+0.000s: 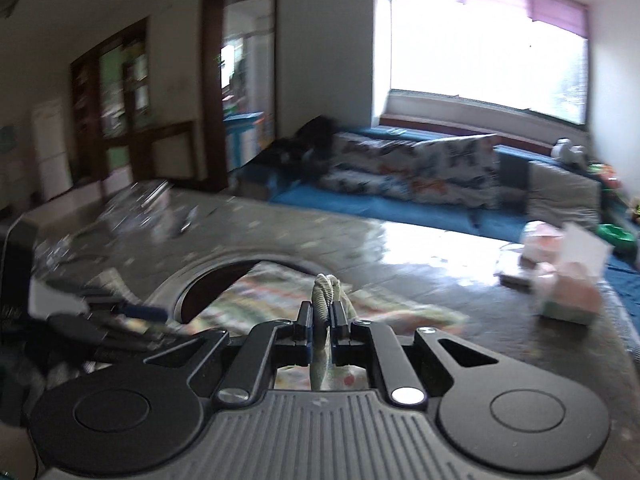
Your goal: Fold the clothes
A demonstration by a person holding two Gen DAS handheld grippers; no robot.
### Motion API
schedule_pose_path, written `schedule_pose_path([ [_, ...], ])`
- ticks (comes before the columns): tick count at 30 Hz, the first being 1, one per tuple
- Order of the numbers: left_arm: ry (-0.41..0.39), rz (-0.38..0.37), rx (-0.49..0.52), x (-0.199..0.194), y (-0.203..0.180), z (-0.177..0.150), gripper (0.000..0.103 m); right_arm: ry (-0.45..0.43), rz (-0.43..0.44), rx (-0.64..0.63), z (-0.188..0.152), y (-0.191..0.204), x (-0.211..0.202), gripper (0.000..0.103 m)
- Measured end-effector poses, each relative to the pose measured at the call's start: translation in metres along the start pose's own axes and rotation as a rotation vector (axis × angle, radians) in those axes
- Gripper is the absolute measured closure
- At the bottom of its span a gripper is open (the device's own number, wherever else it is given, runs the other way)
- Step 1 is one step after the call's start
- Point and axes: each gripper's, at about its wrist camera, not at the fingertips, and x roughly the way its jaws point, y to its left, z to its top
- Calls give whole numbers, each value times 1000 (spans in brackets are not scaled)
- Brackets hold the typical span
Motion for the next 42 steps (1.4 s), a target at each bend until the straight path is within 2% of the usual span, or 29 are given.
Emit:
schedule_pose_path([
  [6,2,38,-43,0,18,-2,42,55,121,-4,-16,26,16,95],
  [8,0,43,-45,1,19,0,42,67,162,-2,-19,29,16,86],
  [11,-2,28,-32,3,13,3,42,74,170,-25,-22,31,11,85],
  [15,-6,8,-13,6,4,7,42,111,131,-47,-30,16,5,85],
  [21,-4,-41,29,12,-15,11,42,261,55,-18,-65,-14,18,85],
  [26,33,-100,71,23,-37,5,44,334,-2,24,-92,-38,31,86],
  [29,60,-119,95,30,-46,1,50,334,-4,57,-94,-50,28,86],
  [35,88,-148,116,38,-53,-4,62,241,-9,46,-75,-53,24,86],
  [39,103,-152,134,43,-57,-8,69,261,-18,62,-77,-58,44,86],
  [42,111,-139,133,48,-52,-10,71,291,-31,99,-86,-68,50,87],
])
